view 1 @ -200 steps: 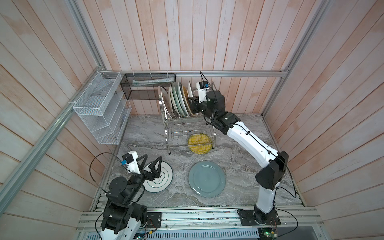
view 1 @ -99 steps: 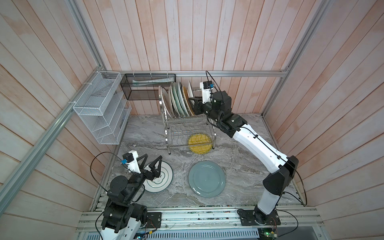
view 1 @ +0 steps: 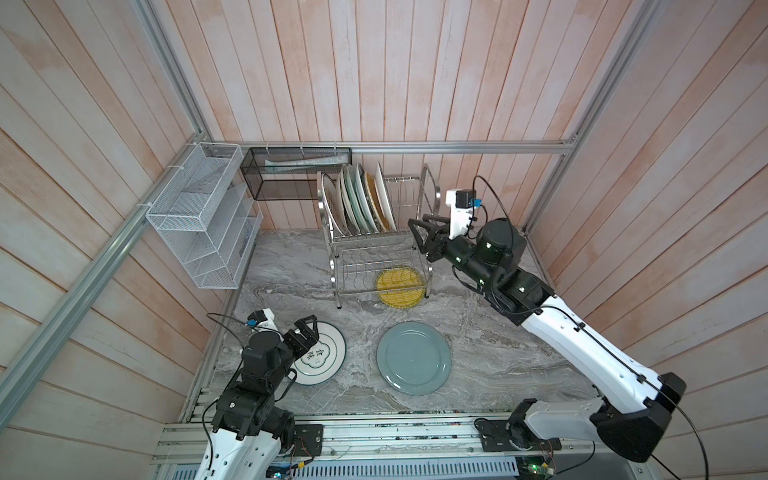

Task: Load the plates into the dish rack
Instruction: 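Open the right gripper and pull it back from the rack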

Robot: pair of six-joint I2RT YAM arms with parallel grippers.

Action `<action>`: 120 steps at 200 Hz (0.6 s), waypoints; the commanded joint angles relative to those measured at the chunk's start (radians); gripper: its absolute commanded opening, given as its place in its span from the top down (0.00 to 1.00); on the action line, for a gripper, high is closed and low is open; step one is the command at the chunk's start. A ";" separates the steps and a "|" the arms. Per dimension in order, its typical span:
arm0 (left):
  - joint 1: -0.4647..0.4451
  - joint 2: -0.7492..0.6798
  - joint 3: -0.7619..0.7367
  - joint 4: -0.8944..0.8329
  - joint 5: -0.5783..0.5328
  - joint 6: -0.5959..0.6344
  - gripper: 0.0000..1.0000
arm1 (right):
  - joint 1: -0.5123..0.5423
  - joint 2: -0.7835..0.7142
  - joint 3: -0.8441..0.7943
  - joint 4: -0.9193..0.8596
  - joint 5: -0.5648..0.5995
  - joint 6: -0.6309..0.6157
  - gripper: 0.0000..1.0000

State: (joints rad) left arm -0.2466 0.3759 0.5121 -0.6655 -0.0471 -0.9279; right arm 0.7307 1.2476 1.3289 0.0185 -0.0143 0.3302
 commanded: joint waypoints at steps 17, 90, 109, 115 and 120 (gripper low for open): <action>0.003 -0.139 -0.014 -0.303 -0.101 -0.426 0.00 | 0.005 -0.187 -0.268 0.119 -0.093 0.103 0.40; 0.004 0.013 -0.039 -0.390 -0.140 -0.494 0.00 | 0.049 -0.300 -0.475 0.127 -0.192 0.149 0.02; 0.004 0.023 -0.073 -0.320 -0.119 -0.449 0.00 | 0.067 -0.280 -0.504 0.125 -0.195 0.156 0.02; 0.003 0.018 -0.083 -0.310 -0.119 -0.443 0.00 | 0.068 -0.276 -0.512 0.124 -0.201 0.165 0.02; 0.004 0.014 -0.090 -0.309 -0.119 -0.445 0.00 | 0.068 -0.271 -0.519 0.123 -0.204 0.179 0.02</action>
State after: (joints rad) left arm -0.2466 0.3969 0.4603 -1.0252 -0.1791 -1.3994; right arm 0.7864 0.9592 0.8413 0.1169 -0.1856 0.4713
